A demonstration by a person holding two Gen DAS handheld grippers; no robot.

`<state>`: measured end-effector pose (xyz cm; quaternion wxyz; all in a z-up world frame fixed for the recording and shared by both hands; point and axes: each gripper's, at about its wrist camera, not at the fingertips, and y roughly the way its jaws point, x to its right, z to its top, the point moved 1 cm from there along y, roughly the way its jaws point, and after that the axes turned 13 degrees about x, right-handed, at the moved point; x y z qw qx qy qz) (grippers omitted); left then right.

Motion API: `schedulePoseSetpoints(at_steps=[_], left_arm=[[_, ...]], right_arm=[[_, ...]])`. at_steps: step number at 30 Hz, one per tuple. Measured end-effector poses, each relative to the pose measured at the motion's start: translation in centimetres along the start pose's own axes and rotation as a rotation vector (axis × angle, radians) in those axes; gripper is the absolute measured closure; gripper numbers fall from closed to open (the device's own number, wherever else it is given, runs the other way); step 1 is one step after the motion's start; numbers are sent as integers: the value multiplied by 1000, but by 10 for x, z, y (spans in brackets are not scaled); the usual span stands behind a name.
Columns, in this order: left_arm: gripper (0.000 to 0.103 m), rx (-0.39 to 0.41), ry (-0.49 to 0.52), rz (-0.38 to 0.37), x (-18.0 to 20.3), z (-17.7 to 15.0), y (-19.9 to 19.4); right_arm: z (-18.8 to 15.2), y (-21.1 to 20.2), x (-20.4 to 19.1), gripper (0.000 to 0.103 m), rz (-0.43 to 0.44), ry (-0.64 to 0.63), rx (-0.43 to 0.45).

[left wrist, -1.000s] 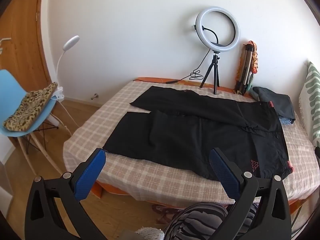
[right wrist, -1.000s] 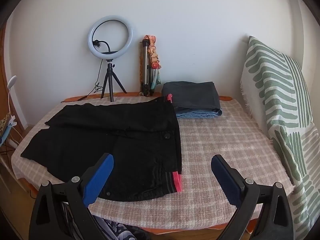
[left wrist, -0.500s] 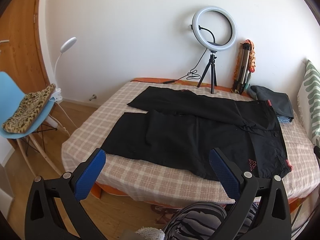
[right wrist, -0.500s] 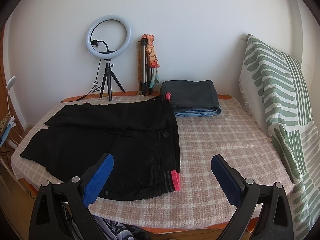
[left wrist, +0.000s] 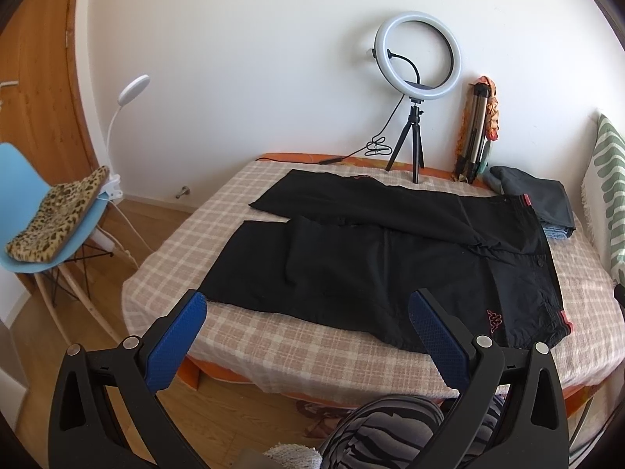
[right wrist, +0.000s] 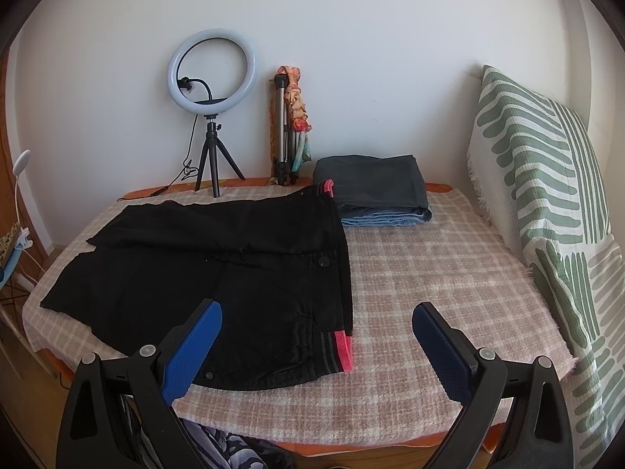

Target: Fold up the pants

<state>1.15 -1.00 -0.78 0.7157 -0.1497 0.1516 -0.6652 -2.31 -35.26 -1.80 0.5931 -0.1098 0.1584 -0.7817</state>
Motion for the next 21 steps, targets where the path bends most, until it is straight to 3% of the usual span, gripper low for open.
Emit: schedulePoseSetpoints(at_steps=[21], left_arm=[[0, -3, 6, 2, -1, -1, 2]], right_arm=[[-2, 2, -1, 4, -1, 1, -9]])
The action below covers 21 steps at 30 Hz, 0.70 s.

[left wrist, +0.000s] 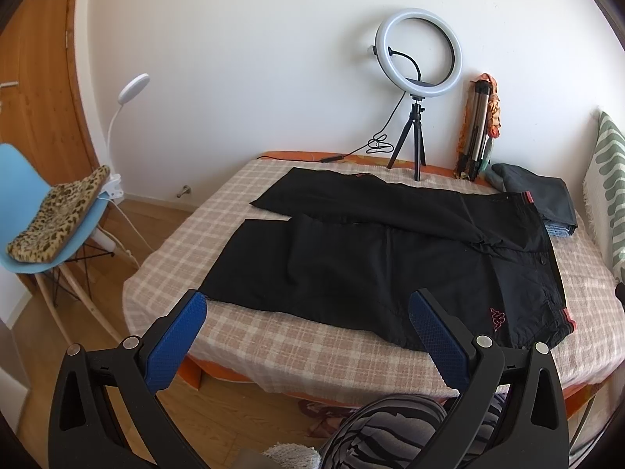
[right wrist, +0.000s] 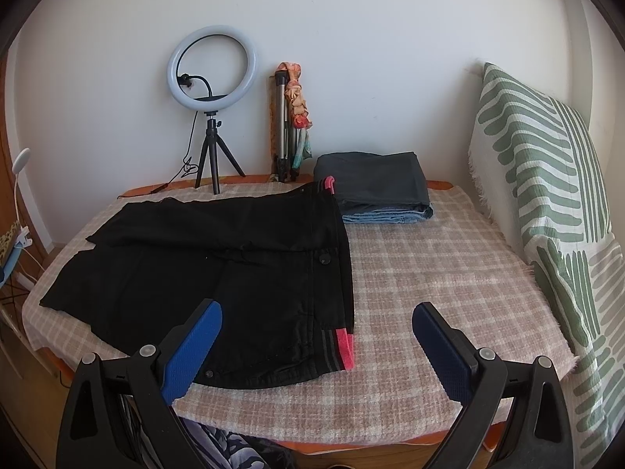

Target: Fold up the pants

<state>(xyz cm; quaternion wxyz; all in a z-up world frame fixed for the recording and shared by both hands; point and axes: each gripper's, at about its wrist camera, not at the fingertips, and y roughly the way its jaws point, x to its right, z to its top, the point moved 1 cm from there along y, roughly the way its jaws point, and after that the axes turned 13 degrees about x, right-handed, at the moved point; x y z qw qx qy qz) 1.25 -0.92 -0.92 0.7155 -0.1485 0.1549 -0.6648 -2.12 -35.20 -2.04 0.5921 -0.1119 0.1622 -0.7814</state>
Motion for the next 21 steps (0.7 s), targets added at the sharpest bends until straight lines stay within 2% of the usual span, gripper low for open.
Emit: schedulePoseSetpoints(at_steps=[21], left_arm=[[0, 11, 6, 3, -3, -3, -2]], right_arm=[[1, -4, -1, 4, 4, -1, 12]])
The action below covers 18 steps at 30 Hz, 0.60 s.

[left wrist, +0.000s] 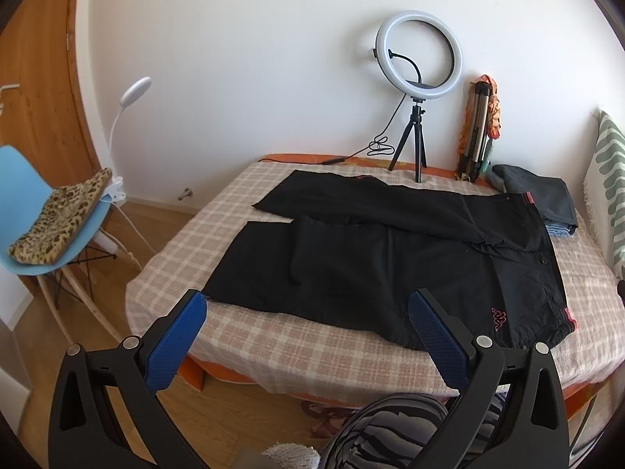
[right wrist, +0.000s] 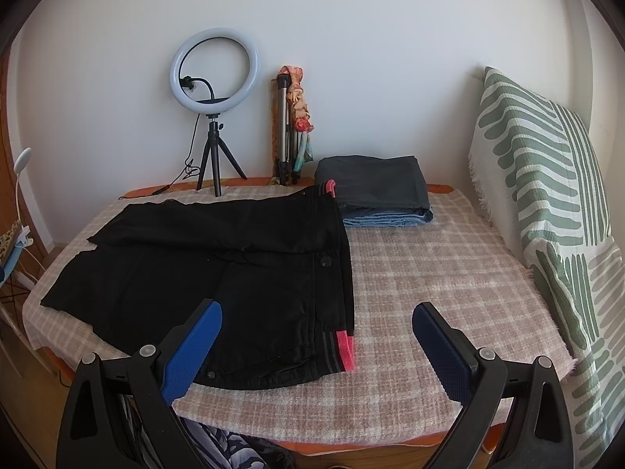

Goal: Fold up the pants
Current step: 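Lower the left and right grippers onto the black trousers' waistband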

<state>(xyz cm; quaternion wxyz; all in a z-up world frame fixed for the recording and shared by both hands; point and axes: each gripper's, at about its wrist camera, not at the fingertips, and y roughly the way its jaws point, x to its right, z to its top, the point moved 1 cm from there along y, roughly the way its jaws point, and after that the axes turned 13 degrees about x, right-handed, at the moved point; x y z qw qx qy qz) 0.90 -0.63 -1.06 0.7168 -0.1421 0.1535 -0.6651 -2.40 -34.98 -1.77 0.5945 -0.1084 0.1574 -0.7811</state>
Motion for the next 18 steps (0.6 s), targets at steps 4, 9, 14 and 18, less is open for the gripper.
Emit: schedulePoseSetpoints(at_steps=[4, 9, 14, 18], left_arm=[[0, 5, 9, 4, -1, 0, -3], [0, 6, 27, 20, -10, 0, -2], [0, 12, 52, 46, -28, -3, -1], [0, -6, 36, 43, -46, -3, 6]], right_arm=[[0, 0, 0, 3, 0, -2, 2], [5, -4, 3, 4, 15, -8, 11], [13, -5, 6, 3, 41, -29, 40], [20, -1, 6, 4, 70, -49, 50]])
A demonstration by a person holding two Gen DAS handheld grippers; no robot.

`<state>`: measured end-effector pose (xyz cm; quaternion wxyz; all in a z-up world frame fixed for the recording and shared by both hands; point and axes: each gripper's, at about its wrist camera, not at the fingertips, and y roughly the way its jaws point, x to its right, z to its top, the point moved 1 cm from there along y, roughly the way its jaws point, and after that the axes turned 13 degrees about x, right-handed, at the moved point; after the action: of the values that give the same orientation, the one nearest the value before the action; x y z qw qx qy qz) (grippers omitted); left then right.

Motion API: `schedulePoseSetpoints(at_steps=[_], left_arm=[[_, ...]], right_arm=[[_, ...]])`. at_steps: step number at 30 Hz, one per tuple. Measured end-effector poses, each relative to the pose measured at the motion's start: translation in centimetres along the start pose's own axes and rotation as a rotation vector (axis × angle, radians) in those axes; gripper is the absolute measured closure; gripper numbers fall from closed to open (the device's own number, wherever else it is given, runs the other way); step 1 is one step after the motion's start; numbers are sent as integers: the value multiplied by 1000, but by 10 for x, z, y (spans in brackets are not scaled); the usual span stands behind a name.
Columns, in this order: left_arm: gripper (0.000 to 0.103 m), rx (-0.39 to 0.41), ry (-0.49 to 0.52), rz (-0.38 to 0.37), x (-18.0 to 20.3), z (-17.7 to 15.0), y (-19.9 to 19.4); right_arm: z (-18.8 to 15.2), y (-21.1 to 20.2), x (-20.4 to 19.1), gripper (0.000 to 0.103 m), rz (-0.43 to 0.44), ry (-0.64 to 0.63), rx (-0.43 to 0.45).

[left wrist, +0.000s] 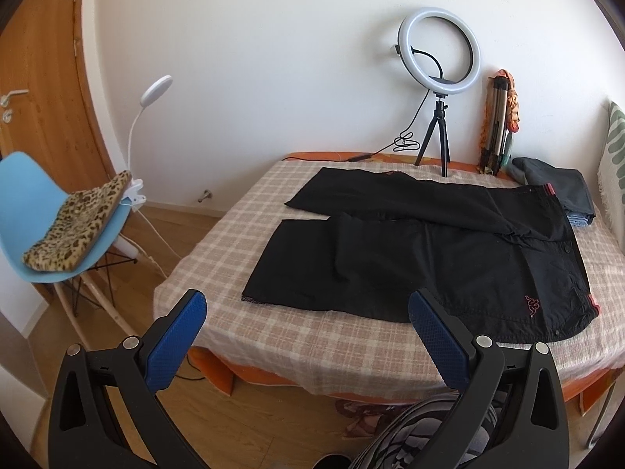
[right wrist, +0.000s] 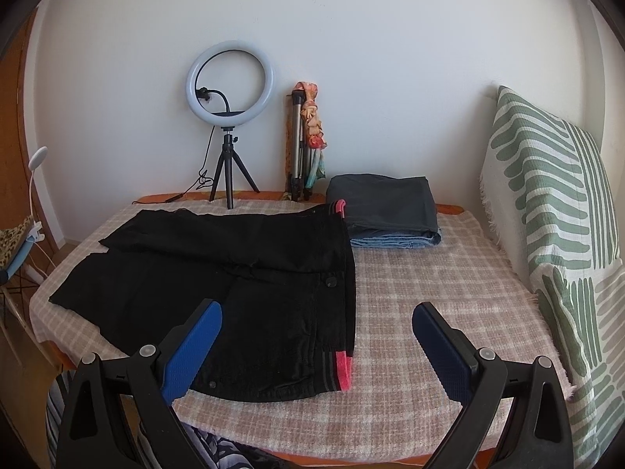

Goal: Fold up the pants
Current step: 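Lower the left and right grippers onto the black trousers' waistband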

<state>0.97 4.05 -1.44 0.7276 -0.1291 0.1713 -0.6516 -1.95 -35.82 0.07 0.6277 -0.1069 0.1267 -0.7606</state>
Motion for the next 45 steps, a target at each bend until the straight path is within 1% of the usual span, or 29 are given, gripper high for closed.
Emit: schedulePoseSetpoints(at_steps=[4, 7, 9, 12, 16, 18, 21, 23, 27, 29, 31, 37, 40, 42, 45], left_arm=[[0, -3, -51, -5, -24, 1, 9], [0, -15, -70, 13, -38, 4, 22], [2, -25, -88, 10, -46, 6, 32], [5, -42, -116, -4, -55, 11, 50], [10, -61, -122, -19, -59, 21, 83], [11, -71, -114, -32, -58, 27, 102], [15, -92, -99, -54, -53, 35, 133], [18, -103, -99, -73, -50, 41, 153], [20, -112, -78, -100, -36, 52, 191], [24, -119, -64, -116, -27, 56, 209], [25, -135, -62, -138, -20, 59, 227], [35, -167, -51, -187, 2, 62, 273], [43, -194, -58, -212, 9, 59, 294], [50, -213, -62, -231, 15, 58, 308], [55, -240, -56, -250, 23, 56, 328]], right_arm=[[5, 9, 0, 4, 22, -13, 7], [10, 20, 2, 4, 41, -13, 5], [15, 29, 2, 4, 51, -14, 15], [24, 50, 3, 4, 59, -23, 1], [37, 84, 1, 4, 83, -38, -11], [45, 103, -4, 4, 106, -59, -6], [55, 139, -13, 4, 123, -85, -29], [61, 163, -20, 5, 154, -100, -42], [71, 211, -36, 6, 202, -150, -66], [75, 235, -44, 8, 226, -184, -71], [77, 257, -51, 11, 251, -208, -84], [73, 322, -71, 15, 347, -251, -149], [67, 355, -84, 17, 394, -302, -190], [62, 378, -92, 17, 424, -320, -222], [55, 411, -102, 20, 478, -321, -286]])
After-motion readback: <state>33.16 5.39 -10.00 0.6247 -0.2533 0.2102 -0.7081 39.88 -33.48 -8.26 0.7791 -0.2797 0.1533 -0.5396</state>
